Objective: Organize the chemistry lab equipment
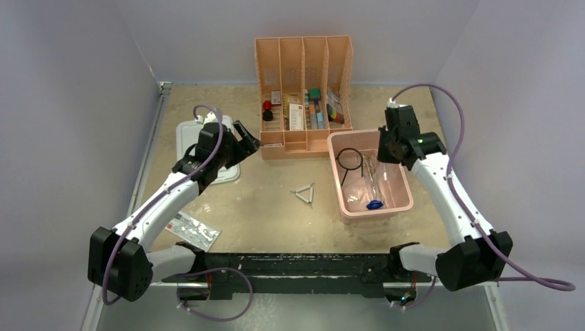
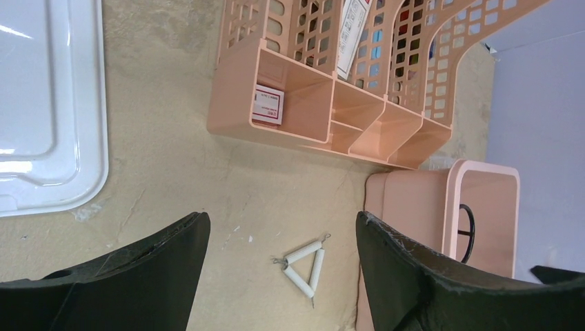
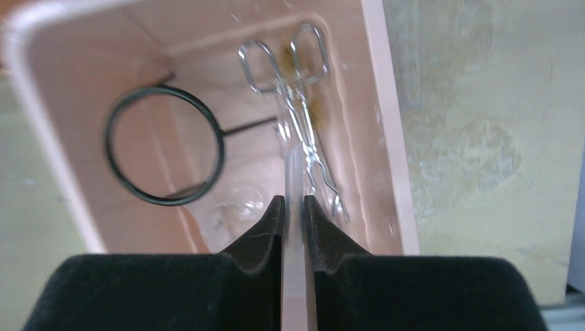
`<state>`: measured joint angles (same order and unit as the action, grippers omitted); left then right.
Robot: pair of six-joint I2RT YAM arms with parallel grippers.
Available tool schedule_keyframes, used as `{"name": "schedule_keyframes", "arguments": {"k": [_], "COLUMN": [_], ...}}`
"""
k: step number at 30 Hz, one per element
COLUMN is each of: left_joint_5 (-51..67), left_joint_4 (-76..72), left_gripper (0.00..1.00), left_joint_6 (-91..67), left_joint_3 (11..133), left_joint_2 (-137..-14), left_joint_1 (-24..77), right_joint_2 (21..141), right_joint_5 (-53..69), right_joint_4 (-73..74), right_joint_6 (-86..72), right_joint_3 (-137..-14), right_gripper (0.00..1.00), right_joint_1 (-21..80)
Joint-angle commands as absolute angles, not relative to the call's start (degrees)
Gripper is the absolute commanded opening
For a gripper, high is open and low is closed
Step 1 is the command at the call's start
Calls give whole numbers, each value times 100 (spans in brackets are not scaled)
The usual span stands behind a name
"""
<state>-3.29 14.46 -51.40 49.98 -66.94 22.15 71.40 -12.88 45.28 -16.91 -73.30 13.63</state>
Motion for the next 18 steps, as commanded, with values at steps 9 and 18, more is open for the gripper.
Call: {"name": "schedule_keyframes", "arguments": {"k": [9,18], "left_joint_5": [-79,-82], "left_joint_4": [972,863], "left_gripper": [77,77], "left_joint_6": [-4967,-4948], "left_joint_3": [5400,5341], "left_joint_2": [-7010,-7089], "left_joint_1": [2188,2188], "right_joint_2": [7747,8513], "right_joint_5": [-1952,-2303], "right_joint_4": [4091,4234], "right_joint_6": [-1522,-1752], "right_joint_3": [-6315,-6393], "right_gripper": [0,0], "right_joint_1": [1279,1274]}}
